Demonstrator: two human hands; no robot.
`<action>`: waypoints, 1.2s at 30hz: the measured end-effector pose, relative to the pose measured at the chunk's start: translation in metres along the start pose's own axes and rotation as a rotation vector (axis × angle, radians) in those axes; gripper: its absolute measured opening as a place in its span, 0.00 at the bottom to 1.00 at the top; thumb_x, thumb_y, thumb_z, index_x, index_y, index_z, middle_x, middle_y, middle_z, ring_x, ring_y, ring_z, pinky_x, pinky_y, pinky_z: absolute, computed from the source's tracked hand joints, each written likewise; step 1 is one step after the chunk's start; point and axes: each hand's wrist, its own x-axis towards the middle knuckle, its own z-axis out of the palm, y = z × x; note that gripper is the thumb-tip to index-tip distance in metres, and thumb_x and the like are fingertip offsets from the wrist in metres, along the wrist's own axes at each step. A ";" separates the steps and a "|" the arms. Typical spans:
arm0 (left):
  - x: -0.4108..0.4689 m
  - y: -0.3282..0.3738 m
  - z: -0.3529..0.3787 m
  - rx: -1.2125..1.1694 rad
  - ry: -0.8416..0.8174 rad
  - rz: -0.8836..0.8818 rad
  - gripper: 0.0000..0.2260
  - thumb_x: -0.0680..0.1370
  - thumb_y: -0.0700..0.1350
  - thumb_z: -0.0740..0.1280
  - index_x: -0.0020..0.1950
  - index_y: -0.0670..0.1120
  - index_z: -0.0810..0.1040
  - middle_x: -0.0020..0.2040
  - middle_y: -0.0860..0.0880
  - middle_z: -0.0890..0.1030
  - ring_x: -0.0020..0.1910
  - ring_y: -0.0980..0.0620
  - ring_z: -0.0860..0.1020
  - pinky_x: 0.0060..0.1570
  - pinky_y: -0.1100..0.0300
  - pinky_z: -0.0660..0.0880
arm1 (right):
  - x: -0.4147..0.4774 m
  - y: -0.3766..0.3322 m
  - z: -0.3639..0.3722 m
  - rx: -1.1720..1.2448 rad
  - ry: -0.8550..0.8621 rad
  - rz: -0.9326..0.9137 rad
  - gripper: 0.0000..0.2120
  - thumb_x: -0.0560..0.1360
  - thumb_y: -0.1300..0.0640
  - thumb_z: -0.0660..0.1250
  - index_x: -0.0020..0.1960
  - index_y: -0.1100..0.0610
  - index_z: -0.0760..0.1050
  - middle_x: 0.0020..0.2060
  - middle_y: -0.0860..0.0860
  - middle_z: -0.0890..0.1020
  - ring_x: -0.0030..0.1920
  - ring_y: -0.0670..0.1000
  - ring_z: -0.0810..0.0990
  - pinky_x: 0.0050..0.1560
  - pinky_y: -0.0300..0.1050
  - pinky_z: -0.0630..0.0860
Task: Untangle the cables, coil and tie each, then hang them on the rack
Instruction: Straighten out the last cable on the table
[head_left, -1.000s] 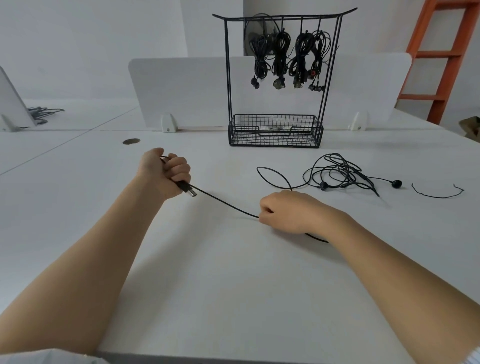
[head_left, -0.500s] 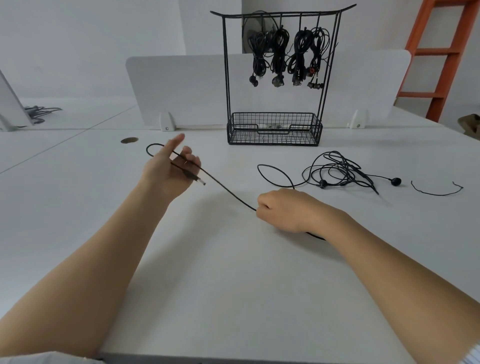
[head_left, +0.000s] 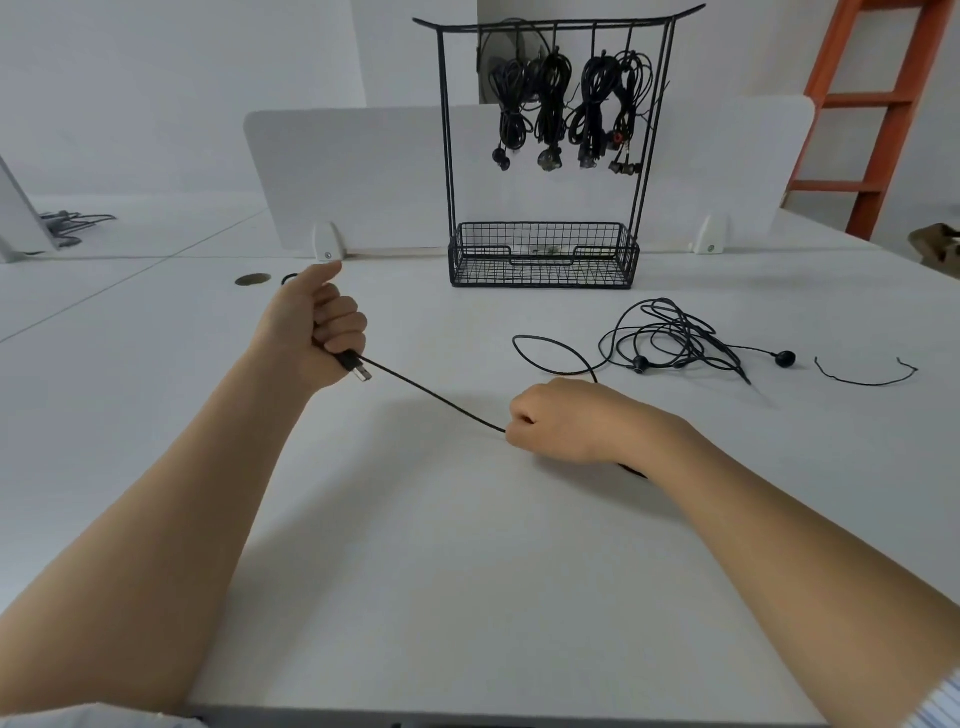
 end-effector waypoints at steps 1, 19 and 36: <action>0.000 0.000 -0.001 0.016 -0.009 -0.019 0.28 0.79 0.47 0.57 0.18 0.48 0.57 0.18 0.53 0.56 0.15 0.57 0.55 0.14 0.68 0.50 | -0.001 0.000 0.000 -0.010 -0.006 0.000 0.12 0.75 0.54 0.54 0.34 0.56 0.61 0.33 0.51 0.68 0.36 0.52 0.66 0.31 0.43 0.60; -0.042 -0.030 0.047 1.376 -0.350 -0.010 0.24 0.75 0.57 0.57 0.49 0.34 0.73 0.16 0.55 0.71 0.15 0.58 0.58 0.19 0.69 0.53 | -0.006 -0.004 -0.016 0.838 0.284 -0.097 0.11 0.77 0.60 0.57 0.35 0.56 0.70 0.21 0.45 0.66 0.19 0.43 0.60 0.23 0.34 0.58; -0.032 -0.035 0.038 1.029 -0.594 -0.070 0.20 0.74 0.56 0.55 0.23 0.52 0.57 0.20 0.56 0.55 0.25 0.53 0.56 0.25 0.62 0.52 | -0.003 -0.010 -0.013 1.347 0.515 -0.052 0.10 0.76 0.61 0.61 0.36 0.58 0.70 0.18 0.44 0.63 0.19 0.43 0.57 0.20 0.32 0.55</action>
